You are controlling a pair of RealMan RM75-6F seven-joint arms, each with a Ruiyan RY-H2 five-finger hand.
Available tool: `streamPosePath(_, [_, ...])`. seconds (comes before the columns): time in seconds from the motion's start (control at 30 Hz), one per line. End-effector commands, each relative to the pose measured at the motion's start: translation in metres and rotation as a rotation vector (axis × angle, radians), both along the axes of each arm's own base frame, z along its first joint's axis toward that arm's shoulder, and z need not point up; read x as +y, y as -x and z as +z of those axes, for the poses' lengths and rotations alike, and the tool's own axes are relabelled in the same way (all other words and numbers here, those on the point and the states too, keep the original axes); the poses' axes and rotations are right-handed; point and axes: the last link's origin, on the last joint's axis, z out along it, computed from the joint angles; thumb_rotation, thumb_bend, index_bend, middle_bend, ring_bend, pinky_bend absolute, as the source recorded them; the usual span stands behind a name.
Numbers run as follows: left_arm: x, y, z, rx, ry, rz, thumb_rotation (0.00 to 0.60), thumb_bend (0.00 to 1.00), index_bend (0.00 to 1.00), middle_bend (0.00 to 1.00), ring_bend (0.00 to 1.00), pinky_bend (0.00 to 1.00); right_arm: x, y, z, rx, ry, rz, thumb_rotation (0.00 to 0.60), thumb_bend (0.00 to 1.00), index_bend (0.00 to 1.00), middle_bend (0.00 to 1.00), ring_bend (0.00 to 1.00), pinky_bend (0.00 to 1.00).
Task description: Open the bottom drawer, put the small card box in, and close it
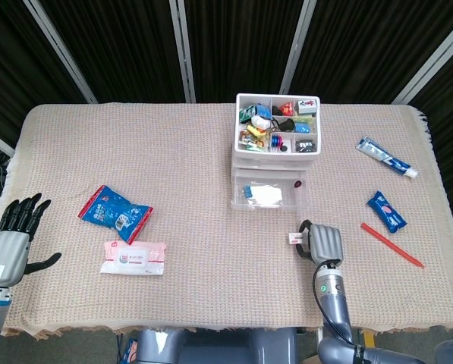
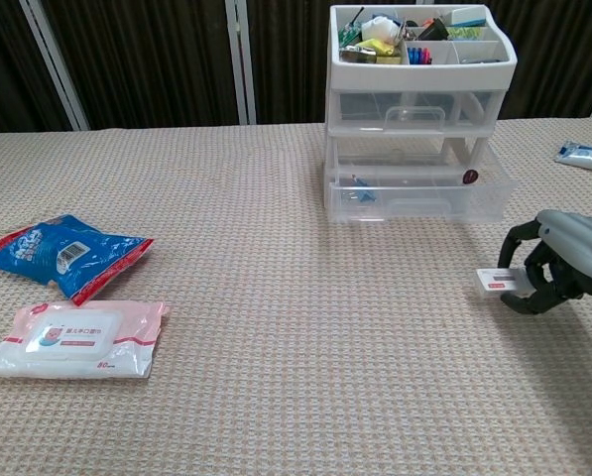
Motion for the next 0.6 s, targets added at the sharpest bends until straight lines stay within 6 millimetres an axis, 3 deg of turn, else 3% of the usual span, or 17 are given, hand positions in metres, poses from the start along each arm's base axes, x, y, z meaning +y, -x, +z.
streamPosePath(0.03, [0.000,0.000,0.000,0.000,0.000,-0.001,0.600,0.10,0.07,0.00,0.00,0.00,0.007,-0.007,0.016,-0.050,0.036,0.025,0.600,0.24,0.62,0.79,0.79,0.65])
streamPosePath(0.3, [-0.001,0.000,0.000,0.004,0.000,-0.004,0.600,0.10,0.07,0.00,0.00,0.00,0.005,-0.036,0.056,-0.075,0.110,0.117,0.600,0.24,0.62,0.79,0.79,0.65])
streamPosePath(0.6, [-0.001,0.000,0.001,0.003,0.000,-0.006,0.600,0.10,0.07,0.00,0.00,0.00,-0.028,-0.061,0.078,-0.032,0.164,0.158,0.600,0.24,0.61,0.79,0.79,0.65])
